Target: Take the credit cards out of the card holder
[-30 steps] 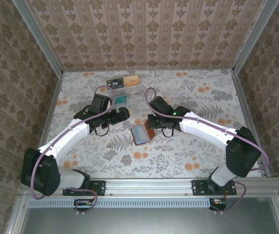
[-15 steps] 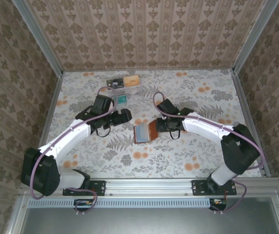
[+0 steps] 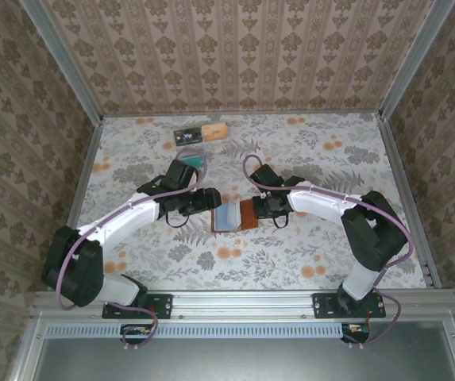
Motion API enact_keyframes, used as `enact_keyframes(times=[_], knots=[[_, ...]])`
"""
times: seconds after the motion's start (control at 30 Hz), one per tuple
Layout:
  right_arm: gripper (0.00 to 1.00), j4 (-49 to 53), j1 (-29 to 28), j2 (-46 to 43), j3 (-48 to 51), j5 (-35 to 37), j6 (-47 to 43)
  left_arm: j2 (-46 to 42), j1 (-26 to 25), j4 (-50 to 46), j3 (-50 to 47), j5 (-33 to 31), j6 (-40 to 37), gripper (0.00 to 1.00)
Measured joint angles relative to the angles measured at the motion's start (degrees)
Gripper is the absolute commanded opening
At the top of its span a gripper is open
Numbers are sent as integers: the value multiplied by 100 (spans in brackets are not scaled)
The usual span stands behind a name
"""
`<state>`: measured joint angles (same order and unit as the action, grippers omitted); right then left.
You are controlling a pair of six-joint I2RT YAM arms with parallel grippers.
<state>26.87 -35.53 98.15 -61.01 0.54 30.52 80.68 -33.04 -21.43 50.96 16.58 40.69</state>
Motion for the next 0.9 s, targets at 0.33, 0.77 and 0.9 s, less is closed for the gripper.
enact_keyframes(times=[0.33,0.77,0.9], knots=[[20,-109,2,66,66,0,7,868,-39,472,-66,492,0,56],[20,-146,2,101,76,-22,11,1408,-81,824,-66,833,11,54],[20,-149,2,103,76,-39,15,1421,-107,872,-66,872,26,53]])
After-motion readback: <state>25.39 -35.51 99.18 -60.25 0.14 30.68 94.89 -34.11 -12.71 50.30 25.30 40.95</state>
